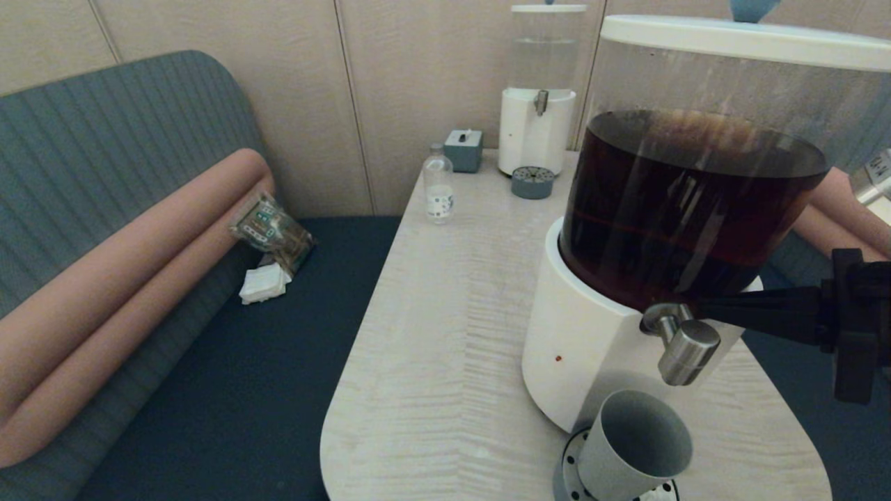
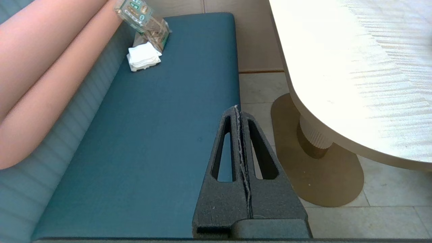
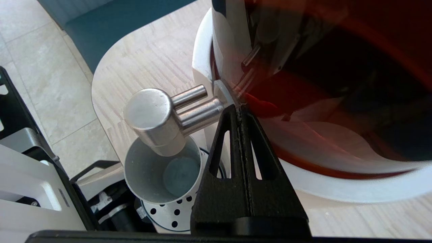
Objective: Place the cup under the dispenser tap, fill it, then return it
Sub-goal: Turn on the faucet
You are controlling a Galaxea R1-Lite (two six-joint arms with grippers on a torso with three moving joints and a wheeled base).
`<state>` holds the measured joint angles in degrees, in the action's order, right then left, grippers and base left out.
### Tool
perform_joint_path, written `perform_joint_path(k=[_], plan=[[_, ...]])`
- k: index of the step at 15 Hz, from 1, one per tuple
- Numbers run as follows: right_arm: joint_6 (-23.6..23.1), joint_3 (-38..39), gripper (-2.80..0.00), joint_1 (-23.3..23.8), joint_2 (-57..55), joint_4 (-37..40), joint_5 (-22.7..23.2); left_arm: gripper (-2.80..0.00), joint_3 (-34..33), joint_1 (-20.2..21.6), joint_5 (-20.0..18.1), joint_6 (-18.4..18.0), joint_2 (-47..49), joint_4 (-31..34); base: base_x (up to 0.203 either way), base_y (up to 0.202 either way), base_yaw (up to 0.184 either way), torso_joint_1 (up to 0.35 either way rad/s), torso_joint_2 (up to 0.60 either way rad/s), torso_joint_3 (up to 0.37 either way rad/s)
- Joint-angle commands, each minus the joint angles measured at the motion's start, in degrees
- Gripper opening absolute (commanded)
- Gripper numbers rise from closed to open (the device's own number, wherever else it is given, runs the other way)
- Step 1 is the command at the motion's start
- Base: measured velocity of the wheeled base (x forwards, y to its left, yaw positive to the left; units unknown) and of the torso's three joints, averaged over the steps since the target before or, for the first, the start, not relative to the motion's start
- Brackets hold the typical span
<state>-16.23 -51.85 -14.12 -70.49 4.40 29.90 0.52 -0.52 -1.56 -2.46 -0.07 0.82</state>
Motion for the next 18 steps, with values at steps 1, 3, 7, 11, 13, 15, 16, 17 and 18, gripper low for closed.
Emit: perform_joint_path(k=[1,3,7,11,13,15,16,17,18], plan=[[-0.1,0.1,-2.8,0.0,-0.9,-0.3,0.2,-2.8,0.0,0.0,0.0,0.0,0.1,0.1,0.0,0.0,0.0,0.0,0.0,0.0],[-0.1,0.5,-2.8,0.0,-1.0,-1.2,0.2,-2.8,0.0,0.0,0.0,0.0,0.1,0.0,0.0,0.0,0.0,0.0,0.0,0.0],[-0.1,0.6,-2.8,-0.1,-1.1,-1.5,0.2,-2.8,0.0,0.0,0.0,0.0,0.1,0.0,0.0,0.0,0.0,0.0,0.0,0.0],[-0.1,0.3,-2.8,-0.1,-1.1,-1.6,0.3,-2.8,0.0,0.0,0.0,0.0,0.1,0.0,0.0,0.0,0.0,0.0,0.0,0.0],[-0.1,0.2,-2.8,-0.1,-1.1,-1.6,0.4,-2.8,0.0,0.0,0.0,0.0,0.1,0.0,0.0,0.0,0.0,0.0,0.0,0.0],[-0.2,0.0,-2.8,-0.1,-1.1,-1.6,0.5,-2.8,0.0,0.0,0.0,0.0,0.1,0.0,0.0,0.0,0.0,0.0,0.0,0.0],[-0.4,0.0,-2.8,-0.1,-1.1,-1.6,0.5,-2.8,0.0,0.0,0.0,0.0,0.1,0.0,0.0,0.0,0.0,0.0,0.0,0.0],[-0.4,0.0,-2.8,-0.1,-1.1,-1.6,0.5,-2.8,0.0,0.0,0.0,0.0,0.1,0.0,0.0,0.0,0.0,0.0,0.0,0.0],[-0.4,0.0,-2.8,-0.1,-1.1,-1.6,0.5,-2.8,0.0,0.0,0.0,0.0,0.1,0.0,0.0,0.0,0.0,0.0,0.0,0.0]])
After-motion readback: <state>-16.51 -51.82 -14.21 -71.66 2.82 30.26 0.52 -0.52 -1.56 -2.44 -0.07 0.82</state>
